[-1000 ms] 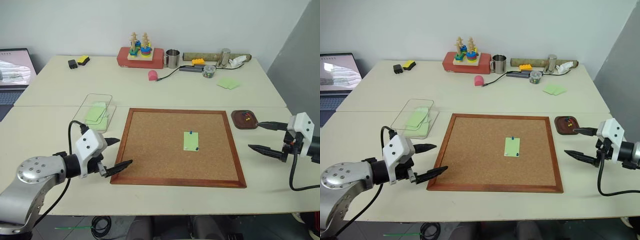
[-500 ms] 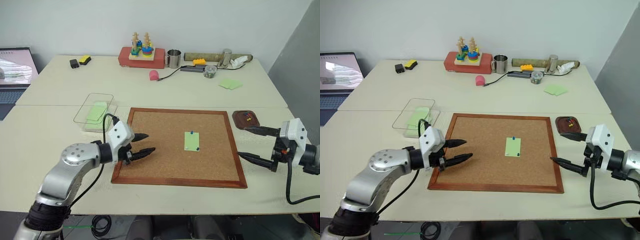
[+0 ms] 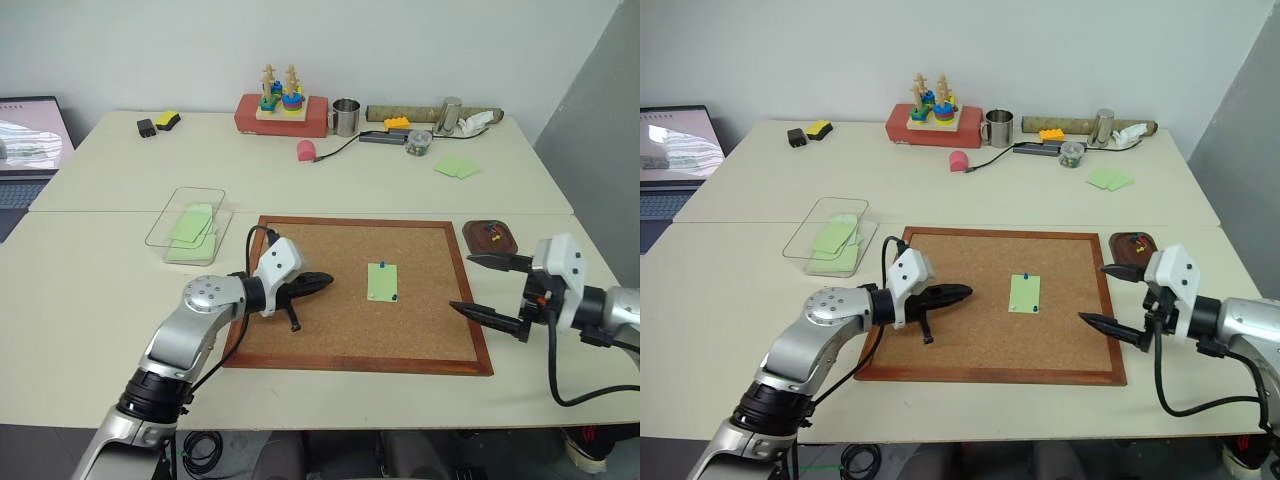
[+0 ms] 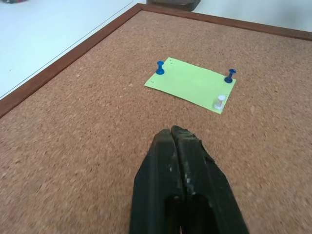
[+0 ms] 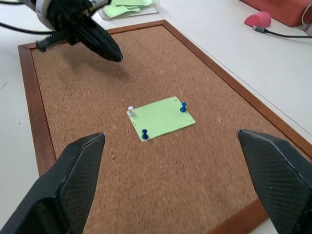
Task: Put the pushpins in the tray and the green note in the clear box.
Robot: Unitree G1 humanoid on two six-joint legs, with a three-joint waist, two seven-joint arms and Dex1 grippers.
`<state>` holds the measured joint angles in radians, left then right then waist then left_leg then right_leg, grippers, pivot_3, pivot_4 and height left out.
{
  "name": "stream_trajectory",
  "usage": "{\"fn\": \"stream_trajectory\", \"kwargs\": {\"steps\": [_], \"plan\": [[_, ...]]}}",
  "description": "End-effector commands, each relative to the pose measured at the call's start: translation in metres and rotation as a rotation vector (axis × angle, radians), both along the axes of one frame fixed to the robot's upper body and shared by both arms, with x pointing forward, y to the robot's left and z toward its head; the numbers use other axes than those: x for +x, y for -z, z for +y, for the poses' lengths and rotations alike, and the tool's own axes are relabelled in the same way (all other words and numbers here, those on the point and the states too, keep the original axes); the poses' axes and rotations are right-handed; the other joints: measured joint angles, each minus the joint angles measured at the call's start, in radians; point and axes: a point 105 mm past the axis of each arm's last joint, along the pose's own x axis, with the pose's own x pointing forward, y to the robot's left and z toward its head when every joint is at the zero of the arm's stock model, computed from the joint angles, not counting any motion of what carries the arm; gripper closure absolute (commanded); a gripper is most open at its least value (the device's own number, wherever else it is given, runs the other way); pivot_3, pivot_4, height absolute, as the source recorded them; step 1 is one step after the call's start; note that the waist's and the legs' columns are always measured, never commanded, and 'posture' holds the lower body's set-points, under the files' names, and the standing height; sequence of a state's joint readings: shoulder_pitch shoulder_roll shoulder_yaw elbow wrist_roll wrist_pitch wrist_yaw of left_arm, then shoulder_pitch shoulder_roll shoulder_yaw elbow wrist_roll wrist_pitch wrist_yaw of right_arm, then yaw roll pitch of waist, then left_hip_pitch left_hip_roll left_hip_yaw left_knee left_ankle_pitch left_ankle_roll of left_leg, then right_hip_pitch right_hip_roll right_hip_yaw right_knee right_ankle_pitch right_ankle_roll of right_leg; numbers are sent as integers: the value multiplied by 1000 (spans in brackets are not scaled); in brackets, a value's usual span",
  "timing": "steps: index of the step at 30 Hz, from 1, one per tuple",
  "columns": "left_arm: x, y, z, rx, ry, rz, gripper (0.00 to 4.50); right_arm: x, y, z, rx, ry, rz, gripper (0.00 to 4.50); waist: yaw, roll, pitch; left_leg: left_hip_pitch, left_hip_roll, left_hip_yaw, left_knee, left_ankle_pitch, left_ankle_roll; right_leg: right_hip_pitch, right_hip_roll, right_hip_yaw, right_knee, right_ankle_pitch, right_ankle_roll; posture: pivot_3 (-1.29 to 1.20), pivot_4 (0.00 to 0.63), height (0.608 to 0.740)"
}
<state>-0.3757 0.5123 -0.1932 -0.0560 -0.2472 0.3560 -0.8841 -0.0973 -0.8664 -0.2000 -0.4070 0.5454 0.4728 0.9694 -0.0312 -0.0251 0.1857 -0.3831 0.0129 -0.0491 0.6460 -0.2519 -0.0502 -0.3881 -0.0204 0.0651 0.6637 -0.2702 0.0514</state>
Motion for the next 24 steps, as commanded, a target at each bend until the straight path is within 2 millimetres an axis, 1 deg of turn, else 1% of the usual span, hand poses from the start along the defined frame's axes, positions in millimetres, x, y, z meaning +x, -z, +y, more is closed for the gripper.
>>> {"fn": "stream_trajectory", "kwargs": {"steps": [1,5,7,9,12,15,20,24], "plan": [[4,1,-9,2,24,-28,4490,22,1,11,10,23,-13,0,-1,0,0,0,0,0,0,0,0,0,0,0,0,0,0,0,150,740],[11,12,-7,-19,-17,-2,4490,50,11,19,-46,64,-23,0,-1,0,0,0,0,0,0,0,0,-1,0,0,0,1,-1,0,150,740],[14,16,-7,-36,-32,18,4490,64,11,24,-51,80,-28,0,0,0,0,0,0,0,0,0,0,-1,0,0,0,1,-1,0,150,740],[13,21,-10,-24,-18,23,4490,73,9,32,-40,67,-16,0,0,0,0,-1,0,-1,0,0,0,-1,0,-1,0,1,-1,0,150,740],[11,31,-11,1,-11,39,4490,82,16,42,-48,48,13,0,0,0,0,-1,0,-1,0,0,0,-1,0,-1,0,1,-2,0,150,740],[11,38,-10,5,-40,58,4490,89,27,49,-55,25,49,0,2,0,0,-1,0,-2,0,0,0,0,0,-2,0,1,-2,0,150,740],[9,41,-9,10,-47,57,4490,100,38,57,-35,17,77,0,3,1,-1,-1,-1,-2,1,0,0,0,-1,-2,1,2,-1,0,150,740],[9,41,-9,12,-49,54,4490,104,43,60,-25,9,81,0,2,1,-1,0,-1,-1,1,0,0,0,-1,-2,1,2,-1,0,150,740]]}}
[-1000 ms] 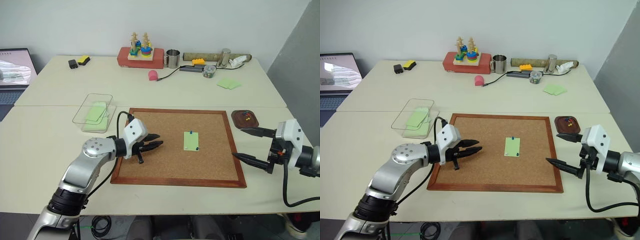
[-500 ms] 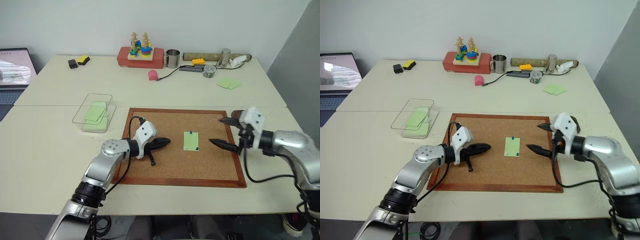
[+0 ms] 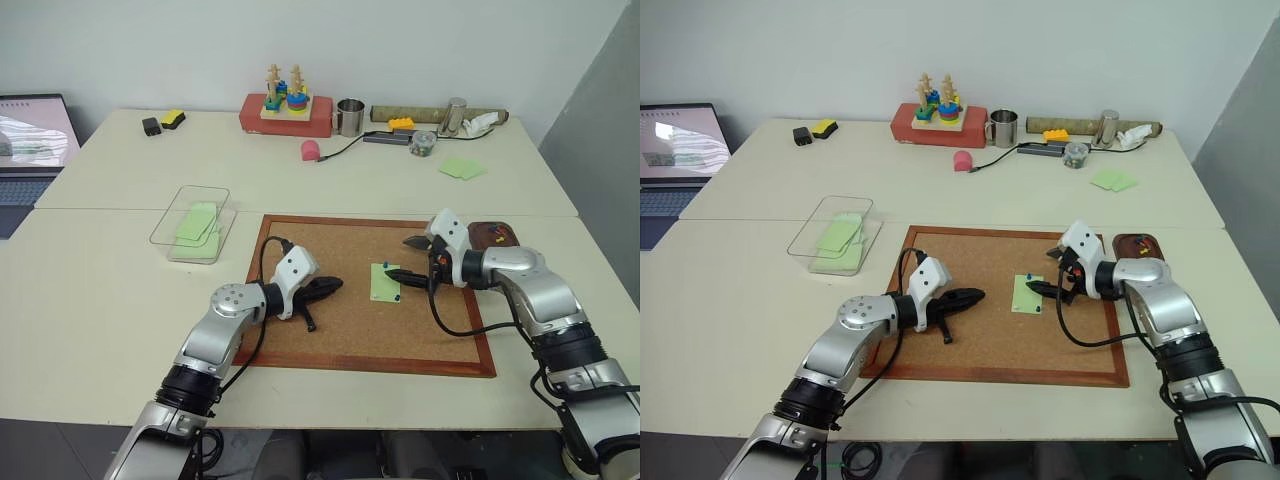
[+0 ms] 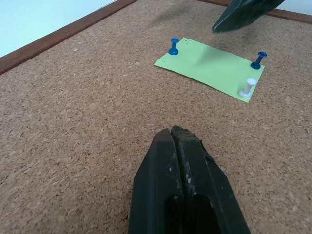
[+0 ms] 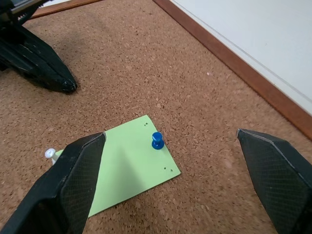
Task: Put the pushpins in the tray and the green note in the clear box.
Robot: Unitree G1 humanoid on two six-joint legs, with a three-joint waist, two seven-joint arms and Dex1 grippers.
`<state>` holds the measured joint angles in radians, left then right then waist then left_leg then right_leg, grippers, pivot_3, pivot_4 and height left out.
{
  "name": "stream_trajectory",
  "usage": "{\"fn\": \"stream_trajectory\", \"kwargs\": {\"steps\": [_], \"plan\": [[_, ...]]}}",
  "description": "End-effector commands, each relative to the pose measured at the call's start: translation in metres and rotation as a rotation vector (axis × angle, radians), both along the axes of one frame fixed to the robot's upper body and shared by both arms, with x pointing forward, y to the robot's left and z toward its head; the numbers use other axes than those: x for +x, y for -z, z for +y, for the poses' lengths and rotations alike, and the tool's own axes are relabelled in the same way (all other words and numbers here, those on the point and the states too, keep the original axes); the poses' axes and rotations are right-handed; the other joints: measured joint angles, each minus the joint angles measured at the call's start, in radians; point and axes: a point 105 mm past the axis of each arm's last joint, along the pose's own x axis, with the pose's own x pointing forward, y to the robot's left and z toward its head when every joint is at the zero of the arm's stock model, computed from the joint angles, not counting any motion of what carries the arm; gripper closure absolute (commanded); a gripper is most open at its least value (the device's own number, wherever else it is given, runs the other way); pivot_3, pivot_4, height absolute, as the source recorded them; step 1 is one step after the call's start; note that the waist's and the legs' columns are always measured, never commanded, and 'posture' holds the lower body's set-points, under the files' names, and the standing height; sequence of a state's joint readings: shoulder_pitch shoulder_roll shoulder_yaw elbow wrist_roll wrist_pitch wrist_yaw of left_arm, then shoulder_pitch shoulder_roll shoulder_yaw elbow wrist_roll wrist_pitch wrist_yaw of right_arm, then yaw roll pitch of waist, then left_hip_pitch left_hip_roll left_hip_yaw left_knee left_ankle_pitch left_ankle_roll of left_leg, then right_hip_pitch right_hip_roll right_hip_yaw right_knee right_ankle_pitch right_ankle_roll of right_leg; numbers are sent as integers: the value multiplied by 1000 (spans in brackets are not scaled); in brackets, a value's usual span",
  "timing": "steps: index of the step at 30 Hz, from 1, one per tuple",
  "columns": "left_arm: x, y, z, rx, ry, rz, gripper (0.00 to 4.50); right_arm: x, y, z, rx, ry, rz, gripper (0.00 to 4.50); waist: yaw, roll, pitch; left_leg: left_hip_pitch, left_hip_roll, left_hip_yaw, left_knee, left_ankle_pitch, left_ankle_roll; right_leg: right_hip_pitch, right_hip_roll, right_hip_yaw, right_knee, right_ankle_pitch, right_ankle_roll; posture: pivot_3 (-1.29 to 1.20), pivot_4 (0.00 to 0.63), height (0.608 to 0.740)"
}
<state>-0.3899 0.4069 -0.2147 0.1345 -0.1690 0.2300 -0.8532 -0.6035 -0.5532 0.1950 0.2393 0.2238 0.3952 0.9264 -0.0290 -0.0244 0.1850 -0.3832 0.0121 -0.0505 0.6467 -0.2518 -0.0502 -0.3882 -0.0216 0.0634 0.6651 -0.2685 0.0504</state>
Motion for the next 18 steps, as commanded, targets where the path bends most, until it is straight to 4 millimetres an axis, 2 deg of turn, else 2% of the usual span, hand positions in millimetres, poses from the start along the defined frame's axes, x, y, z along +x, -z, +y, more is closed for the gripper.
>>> {"fn": "stream_trajectory", "kwargs": {"steps": [1,4,7,9,18], "plan": [[-3,12,1,30,-7,32,4490,5,-11,7,18,-32,-56,0,0,0,0,0,0,0,0,0,0,0,0,0,0,0,0,0,150,740],[-4,13,2,35,-7,37,4490,8,-7,12,16,-40,-74,0,-1,0,0,0,0,0,0,0,0,0,0,0,0,0,0,0,150,740],[-5,14,1,40,-3,39,4500,10,-3,15,13,-45,-80,436,-1,0,0,0,0,0,0,0,0,0,0,0,0,0,0,0,150,740],[-5,14,1,41,-3,39,4500,11,1,16,11,-46,-80,932,-1,0,0,0,0,0,0,0,0,0,0,0,0,0,0,0,150,740],[-6,16,1,42,-6,44,4500,9,8,15,20,-59,-66,2533,-2,0,0,0,0,0,0,0,0,0,0,0,0,0,0,0,150,740]]}}
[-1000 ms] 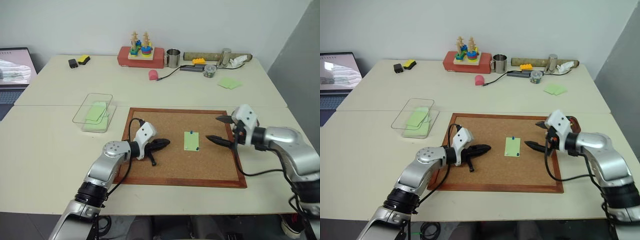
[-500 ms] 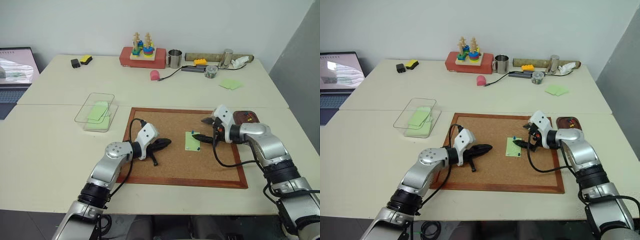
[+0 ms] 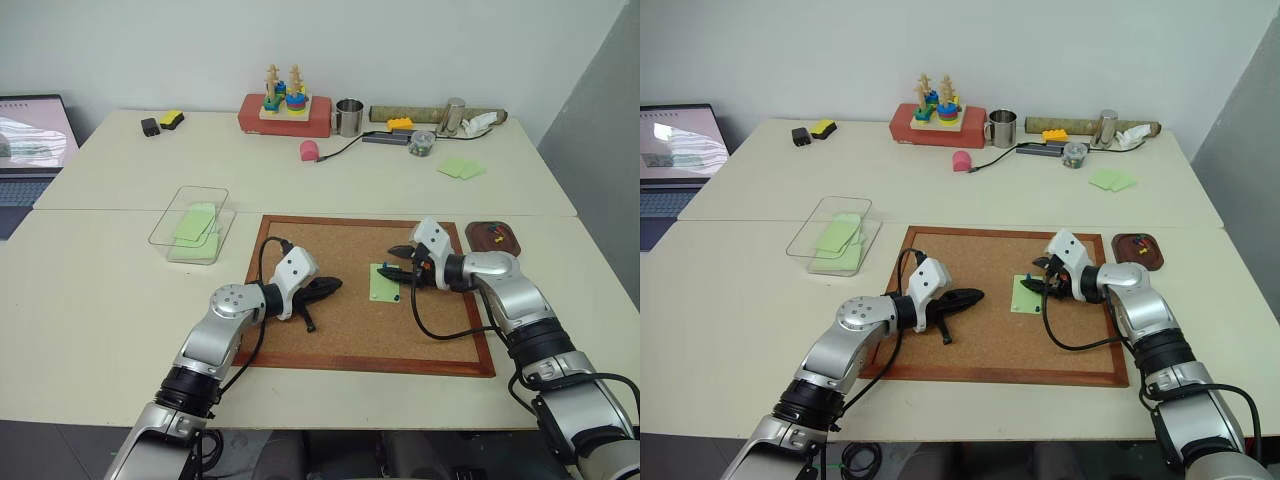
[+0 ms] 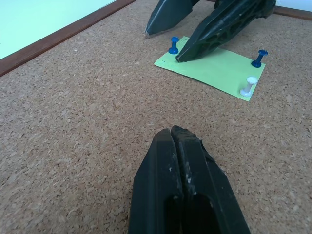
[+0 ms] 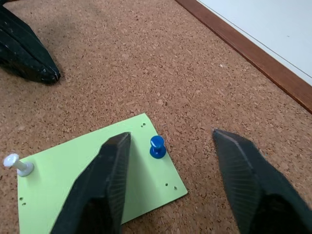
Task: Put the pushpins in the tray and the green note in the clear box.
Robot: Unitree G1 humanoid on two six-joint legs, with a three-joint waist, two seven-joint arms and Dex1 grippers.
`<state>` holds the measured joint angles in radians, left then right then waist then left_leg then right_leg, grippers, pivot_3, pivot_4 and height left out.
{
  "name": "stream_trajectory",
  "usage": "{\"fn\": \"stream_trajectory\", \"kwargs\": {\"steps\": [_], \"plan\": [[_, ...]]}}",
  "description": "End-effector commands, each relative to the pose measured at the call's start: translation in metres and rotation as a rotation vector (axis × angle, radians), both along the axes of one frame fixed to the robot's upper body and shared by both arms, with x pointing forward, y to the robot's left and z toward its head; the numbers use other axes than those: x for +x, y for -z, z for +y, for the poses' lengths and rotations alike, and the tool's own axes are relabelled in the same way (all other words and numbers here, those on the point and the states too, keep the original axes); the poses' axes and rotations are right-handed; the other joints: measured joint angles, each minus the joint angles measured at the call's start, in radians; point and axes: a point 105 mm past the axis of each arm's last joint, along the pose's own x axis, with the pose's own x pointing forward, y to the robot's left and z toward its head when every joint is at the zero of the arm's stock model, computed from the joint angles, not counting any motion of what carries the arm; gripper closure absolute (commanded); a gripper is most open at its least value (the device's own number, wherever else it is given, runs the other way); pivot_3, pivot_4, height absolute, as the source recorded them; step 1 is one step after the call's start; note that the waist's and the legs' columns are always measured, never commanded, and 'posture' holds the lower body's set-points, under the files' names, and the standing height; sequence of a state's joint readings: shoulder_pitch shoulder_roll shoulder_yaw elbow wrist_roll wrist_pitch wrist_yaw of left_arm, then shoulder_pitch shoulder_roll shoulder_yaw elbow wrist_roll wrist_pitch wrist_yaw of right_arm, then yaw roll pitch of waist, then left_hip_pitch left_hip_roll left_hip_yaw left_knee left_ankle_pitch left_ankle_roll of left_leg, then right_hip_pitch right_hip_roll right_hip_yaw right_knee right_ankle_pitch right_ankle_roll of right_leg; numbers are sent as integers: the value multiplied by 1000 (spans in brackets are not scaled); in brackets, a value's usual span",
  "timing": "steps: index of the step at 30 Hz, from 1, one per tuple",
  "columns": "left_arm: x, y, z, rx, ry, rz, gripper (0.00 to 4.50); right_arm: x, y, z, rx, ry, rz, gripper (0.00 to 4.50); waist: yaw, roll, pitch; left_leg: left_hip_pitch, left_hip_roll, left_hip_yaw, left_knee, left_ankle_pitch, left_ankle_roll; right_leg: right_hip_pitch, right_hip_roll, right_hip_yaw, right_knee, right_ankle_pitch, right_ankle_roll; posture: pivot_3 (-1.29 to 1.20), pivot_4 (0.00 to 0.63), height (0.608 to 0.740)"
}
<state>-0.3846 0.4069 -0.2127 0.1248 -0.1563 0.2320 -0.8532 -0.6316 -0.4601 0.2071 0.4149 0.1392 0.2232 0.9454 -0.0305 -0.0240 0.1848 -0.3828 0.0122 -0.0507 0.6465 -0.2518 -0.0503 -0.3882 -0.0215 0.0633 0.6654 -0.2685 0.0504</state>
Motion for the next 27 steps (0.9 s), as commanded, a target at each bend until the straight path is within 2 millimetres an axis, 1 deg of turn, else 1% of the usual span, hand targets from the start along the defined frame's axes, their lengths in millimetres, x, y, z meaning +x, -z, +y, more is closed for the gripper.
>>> {"fn": "stream_trajectory", "kwargs": {"steps": [1,2,6,7,10,11,19,27], "plan": [[-6,16,0,32,-4,51,4500,0,-11,1,23,-25,-40,2836,0,0,0,0,0,0,0,0,0,0,0,0,0,0,0,0,150,740],[-6,16,0,32,-4,51,4500,0,-11,1,23,-28,-39,2939,0,0,0,0,0,0,0,0,0,0,0,0,0,0,0,0,150,740],[-6,17,0,35,-6,54,4500,-4,-12,4,25,-52,-36,3682,-1,0,0,0,0,0,0,0,0,0,0,0,0,0,0,0,150,740],[-6,17,0,35,-6,55,4500,-4,-12,4,27,-54,-37,3941,-1,0,0,0,0,0,0,0,0,0,0,0,0,0,0,0,150,740],[-7,18,1,37,-7,58,4500,-5,-14,6,40,-61,-39,4426,-1,0,0,0,0,0,0,0,0,0,0,0,0,0,0,0,150,740],[-7,18,1,38,-7,59,4500,-6,-14,6,42,-64,-40,4487,-1,0,0,0,0,0,0,0,0,0,0,0,0,0,0,0,150,740],[-8,20,1,30,-17,74,4500,-10,-26,10,91,-84,-52,4487,-1,0,0,0,0,0,-1,0,0,0,0,0,0,0,0,0,150,740],[-10,22,0,35,-19,84,4500,-13,-40,10,187,-65,6,4487,-2,0,0,0,0,0,-1,0,0,0,0,0,0,0,0,0,150,740]]}}
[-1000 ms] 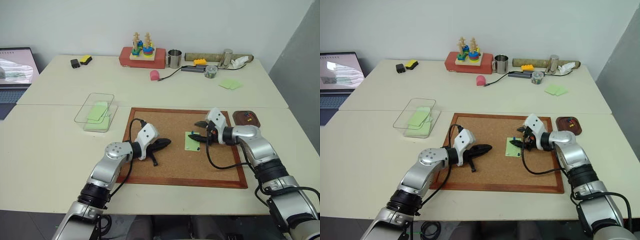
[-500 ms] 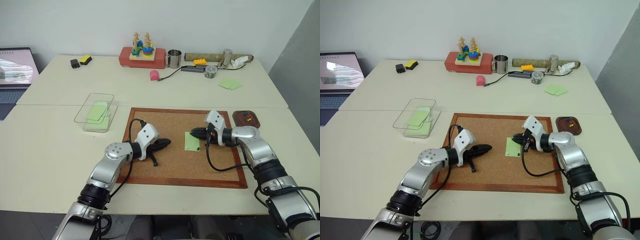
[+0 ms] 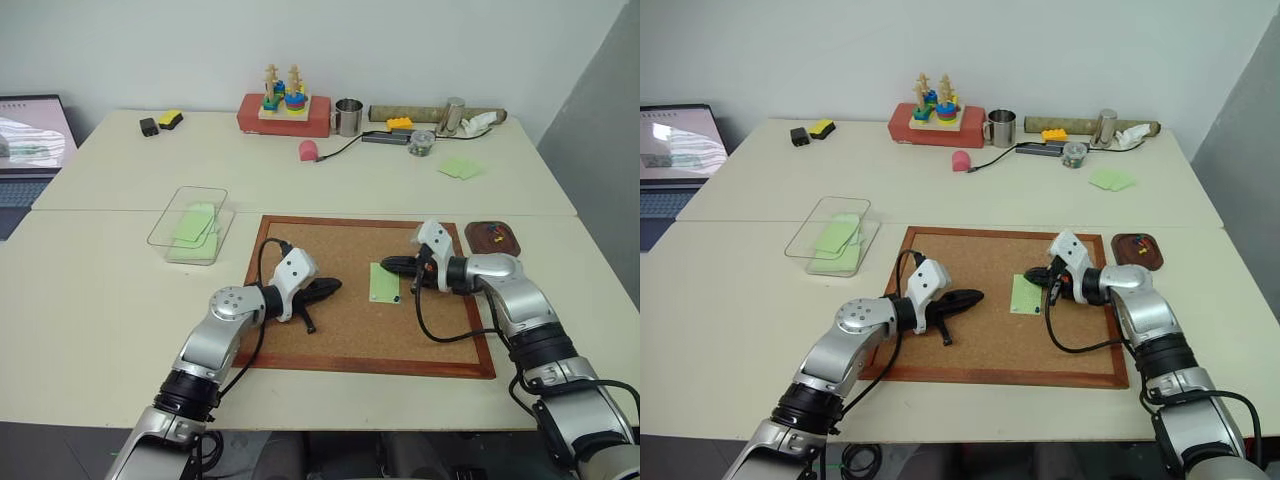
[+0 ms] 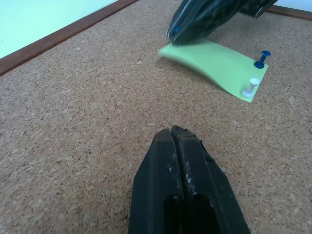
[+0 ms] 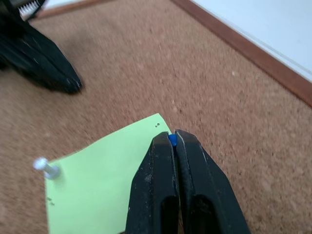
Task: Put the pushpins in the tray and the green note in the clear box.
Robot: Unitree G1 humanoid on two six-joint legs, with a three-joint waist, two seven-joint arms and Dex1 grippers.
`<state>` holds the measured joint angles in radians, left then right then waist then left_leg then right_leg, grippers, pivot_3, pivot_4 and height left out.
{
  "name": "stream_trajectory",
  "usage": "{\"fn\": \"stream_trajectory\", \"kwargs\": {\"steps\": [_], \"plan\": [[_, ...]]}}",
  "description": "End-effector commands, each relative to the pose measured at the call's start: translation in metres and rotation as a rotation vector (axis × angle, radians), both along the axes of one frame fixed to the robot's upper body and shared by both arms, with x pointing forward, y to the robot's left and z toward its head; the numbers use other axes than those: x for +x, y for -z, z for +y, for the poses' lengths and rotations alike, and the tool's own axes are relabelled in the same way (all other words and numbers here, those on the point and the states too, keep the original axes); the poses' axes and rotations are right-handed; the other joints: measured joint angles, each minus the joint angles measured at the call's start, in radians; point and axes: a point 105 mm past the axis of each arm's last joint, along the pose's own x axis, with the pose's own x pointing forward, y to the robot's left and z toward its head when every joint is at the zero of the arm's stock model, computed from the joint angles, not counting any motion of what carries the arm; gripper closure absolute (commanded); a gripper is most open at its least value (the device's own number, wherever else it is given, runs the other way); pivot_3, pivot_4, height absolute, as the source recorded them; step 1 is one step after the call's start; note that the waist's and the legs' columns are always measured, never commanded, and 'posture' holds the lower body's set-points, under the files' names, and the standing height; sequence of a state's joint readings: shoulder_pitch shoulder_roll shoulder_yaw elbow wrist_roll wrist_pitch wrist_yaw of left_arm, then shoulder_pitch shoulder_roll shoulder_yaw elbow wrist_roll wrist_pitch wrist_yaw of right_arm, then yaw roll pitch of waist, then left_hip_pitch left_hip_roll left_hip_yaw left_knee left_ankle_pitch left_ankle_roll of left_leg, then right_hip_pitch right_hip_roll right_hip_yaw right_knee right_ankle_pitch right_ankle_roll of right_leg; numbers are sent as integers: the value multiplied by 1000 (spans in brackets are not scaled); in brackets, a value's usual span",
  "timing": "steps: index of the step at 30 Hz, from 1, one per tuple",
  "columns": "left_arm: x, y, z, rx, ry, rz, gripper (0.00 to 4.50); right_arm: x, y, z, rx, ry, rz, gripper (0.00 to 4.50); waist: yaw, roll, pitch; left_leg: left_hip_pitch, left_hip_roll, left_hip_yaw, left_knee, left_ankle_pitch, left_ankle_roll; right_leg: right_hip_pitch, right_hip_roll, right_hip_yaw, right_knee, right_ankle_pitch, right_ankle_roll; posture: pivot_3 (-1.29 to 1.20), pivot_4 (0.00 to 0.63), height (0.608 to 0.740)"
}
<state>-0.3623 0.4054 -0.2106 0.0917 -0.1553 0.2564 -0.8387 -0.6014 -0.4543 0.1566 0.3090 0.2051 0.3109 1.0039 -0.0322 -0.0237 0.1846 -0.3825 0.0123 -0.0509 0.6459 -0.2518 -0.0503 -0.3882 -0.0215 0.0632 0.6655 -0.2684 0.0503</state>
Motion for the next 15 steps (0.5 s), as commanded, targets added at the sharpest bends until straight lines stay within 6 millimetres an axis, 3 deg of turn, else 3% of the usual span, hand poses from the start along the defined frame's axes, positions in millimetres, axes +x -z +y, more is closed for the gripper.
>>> {"fn": "stream_trajectory", "kwargs": {"steps": [1,15], "plan": [[-7,21,0,37,-5,75,4500,-2,-27,4,98,-12,-18,4487,0,0,0,0,0,0,0,0,0,0,0,0,0,0,0,0,150,740],[-8,24,-1,41,-6,82,4500,-11,-50,-5,194,16,0,4487,0,0,0,0,0,0,0,0,0,0,0,0,0,0,0,0,150,740]]}}
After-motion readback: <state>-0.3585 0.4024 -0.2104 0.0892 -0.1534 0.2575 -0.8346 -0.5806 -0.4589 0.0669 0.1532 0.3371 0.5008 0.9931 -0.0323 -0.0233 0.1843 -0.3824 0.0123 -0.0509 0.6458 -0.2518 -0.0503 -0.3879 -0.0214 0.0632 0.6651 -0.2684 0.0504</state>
